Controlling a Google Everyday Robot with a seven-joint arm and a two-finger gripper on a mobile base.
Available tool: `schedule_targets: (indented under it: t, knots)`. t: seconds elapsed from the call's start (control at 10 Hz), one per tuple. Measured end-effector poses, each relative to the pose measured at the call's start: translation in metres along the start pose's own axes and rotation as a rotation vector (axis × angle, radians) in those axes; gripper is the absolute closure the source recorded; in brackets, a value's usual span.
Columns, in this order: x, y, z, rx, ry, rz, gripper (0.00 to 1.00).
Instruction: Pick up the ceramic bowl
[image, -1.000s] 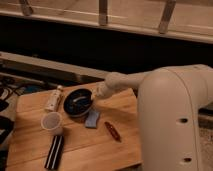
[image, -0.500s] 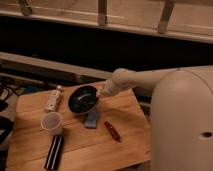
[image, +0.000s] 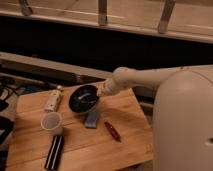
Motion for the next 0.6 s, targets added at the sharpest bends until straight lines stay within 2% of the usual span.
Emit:
schedule_targets:
  t: [0.3,0.6]
  knots:
    - [-0.001,-0.001,-0.008,0.0,-0.005,0.0,1.0]
    - [-0.004,0.006,-0.024,-0.007,-0.012,-0.005,1.0]
